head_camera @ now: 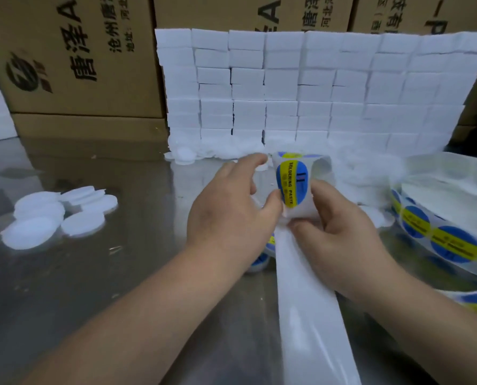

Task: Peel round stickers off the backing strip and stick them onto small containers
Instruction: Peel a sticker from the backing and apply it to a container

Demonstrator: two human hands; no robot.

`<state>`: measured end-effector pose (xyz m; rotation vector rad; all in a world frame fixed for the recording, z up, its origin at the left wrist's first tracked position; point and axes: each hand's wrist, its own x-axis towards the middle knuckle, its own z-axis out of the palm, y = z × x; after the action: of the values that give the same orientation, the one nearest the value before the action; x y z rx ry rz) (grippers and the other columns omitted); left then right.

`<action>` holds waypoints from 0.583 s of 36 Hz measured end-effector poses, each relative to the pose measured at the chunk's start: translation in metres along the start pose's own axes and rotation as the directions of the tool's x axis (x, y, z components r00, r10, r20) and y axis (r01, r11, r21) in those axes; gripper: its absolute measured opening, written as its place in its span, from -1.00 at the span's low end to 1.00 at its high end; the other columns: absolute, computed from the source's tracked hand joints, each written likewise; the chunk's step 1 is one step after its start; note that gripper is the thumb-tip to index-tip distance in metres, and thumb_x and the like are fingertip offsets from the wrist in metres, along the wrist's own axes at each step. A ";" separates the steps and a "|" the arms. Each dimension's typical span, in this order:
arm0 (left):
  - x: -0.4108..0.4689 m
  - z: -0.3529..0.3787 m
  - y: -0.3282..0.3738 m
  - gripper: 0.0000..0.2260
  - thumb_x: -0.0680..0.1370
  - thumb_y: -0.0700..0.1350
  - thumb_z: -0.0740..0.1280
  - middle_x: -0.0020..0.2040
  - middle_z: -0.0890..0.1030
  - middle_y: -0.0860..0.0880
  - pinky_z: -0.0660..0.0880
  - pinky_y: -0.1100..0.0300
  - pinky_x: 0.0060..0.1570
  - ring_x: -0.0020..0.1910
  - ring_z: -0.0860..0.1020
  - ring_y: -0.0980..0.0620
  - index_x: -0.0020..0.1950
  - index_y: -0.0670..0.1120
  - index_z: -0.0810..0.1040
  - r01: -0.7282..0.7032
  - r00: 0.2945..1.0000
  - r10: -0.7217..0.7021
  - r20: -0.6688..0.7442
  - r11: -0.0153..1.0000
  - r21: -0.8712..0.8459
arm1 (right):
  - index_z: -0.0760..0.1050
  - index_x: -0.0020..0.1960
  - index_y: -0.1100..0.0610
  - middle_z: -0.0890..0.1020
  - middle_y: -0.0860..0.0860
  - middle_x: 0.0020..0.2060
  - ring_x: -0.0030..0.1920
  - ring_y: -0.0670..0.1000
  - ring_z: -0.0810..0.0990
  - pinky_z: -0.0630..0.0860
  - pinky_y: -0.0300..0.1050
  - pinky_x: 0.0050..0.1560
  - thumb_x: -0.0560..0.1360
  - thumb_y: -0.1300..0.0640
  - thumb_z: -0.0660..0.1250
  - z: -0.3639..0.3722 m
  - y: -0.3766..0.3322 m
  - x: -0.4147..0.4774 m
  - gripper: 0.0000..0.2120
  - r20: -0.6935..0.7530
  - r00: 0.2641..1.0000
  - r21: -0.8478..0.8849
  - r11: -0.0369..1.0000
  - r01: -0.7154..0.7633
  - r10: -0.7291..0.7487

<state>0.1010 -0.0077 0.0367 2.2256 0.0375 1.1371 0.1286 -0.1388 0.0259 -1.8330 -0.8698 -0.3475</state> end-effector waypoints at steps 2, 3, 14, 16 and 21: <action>-0.001 -0.001 0.000 -0.75 0.39 0.02 0.33 -0.30 0.34 0.18 0.25 0.52 -0.27 -0.23 0.37 0.31 0.06 0.16 0.50 -0.033 0.999 0.033 -0.005 0.999 0.030 | 0.51 -0.08 -0.08 0.63 -0.21 -0.20 -0.22 -0.20 0.56 0.40 -0.48 -0.26 0.41 0.36 0.22 -0.002 0.003 -0.001 -0.66 -0.042 0.999 -0.019 1.000 -0.004 0.003; -0.001 -0.001 0.001 -0.79 0.41 0.01 0.33 -0.30 0.34 0.18 0.25 0.50 -0.25 -0.22 0.37 0.25 0.03 0.14 0.54 -0.056 0.998 0.056 0.000 0.997 0.043 | 0.51 -0.12 -0.04 0.62 -0.17 -0.20 -0.24 -0.14 0.55 0.42 -0.40 -0.27 0.42 0.32 0.23 -0.002 0.006 -0.002 -0.74 -0.057 0.998 -0.025 1.000 -0.010 0.009; -0.008 -0.001 0.007 -0.72 0.35 0.12 0.39 -0.28 0.38 0.17 0.28 0.46 -0.17 -0.15 0.38 0.21 0.02 0.10 0.63 -0.121 0.985 0.120 0.124 0.993 -0.001 | 0.32 -0.41 -0.06 0.45 -0.21 -0.40 -0.36 -0.24 0.40 0.30 -0.41 -0.34 0.42 0.11 0.17 -0.004 0.016 -0.004 -0.76 -0.002 1.000 -0.103 0.994 0.030 -0.030; -0.008 -0.001 0.008 -0.74 0.34 0.10 0.45 -0.27 0.39 0.16 0.30 0.43 -0.15 -0.13 0.39 0.20 -0.01 0.09 0.63 -0.112 0.981 0.114 0.154 0.994 -0.020 | 0.37 -0.41 -0.13 0.47 -0.24 -0.39 -0.36 -0.25 0.41 0.29 -0.41 -0.34 0.48 0.23 0.23 -0.005 0.018 -0.005 -0.63 0.019 0.999 -0.112 0.993 0.036 -0.034; -0.008 0.000 0.007 -0.72 0.28 0.11 0.42 -0.25 0.42 0.15 0.30 0.44 -0.19 -0.21 0.42 0.28 -0.04 0.12 0.63 -0.090 0.966 0.101 0.238 0.994 -0.057 | 0.45 -0.29 -0.41 0.51 -0.38 -0.41 -0.34 -0.34 0.45 0.31 -0.48 -0.32 0.48 0.33 0.22 -0.009 0.013 -0.006 -0.42 0.049 0.998 -0.127 0.990 0.055 -0.049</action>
<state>0.0942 -0.0150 0.0348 2.3295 -0.1968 0.8998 0.1348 -0.1522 0.0172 -1.9455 -0.9474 -0.4040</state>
